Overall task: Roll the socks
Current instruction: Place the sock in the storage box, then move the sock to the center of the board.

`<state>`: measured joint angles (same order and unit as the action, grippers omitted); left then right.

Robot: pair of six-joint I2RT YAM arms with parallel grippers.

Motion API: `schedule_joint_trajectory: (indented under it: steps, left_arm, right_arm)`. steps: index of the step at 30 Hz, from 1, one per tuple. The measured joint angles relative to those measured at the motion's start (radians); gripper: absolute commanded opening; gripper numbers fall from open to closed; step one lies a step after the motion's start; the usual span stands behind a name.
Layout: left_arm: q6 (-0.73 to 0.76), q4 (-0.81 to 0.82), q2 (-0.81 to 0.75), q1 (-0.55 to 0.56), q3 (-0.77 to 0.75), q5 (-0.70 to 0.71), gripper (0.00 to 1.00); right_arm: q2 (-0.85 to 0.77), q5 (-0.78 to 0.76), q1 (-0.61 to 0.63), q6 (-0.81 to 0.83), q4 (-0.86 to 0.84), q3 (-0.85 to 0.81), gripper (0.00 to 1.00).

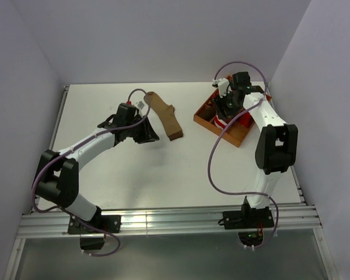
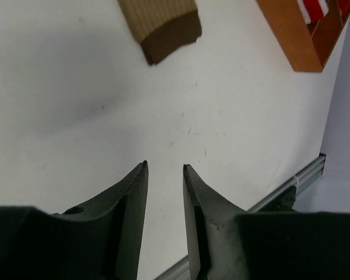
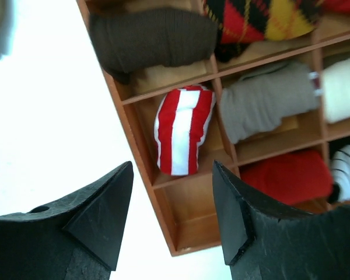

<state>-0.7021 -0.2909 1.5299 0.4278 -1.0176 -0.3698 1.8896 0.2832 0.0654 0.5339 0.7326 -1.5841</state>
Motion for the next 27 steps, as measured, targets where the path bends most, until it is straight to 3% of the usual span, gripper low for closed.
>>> schedule_joint_trajectory:
  steps: [6, 15, 27]
  left_arm:
    - [-0.017, 0.066, 0.146, 0.067, -0.196, 0.102, 0.45]
    - [0.045, 0.095, 0.511, 0.086, -0.608, 0.121, 0.46]
    - [0.074, 0.099, 0.692, 0.091, -0.634, 0.064, 0.46]
  right_arm:
    - [-0.09, 0.029, -0.005, -0.023, -0.007, 0.0, 0.64]
    - [-0.213, 0.055, -0.012, -0.032, -0.008, 0.049, 0.64]
    - [-0.253, 0.078, -0.023, -0.039, -0.006, 0.055, 0.64]
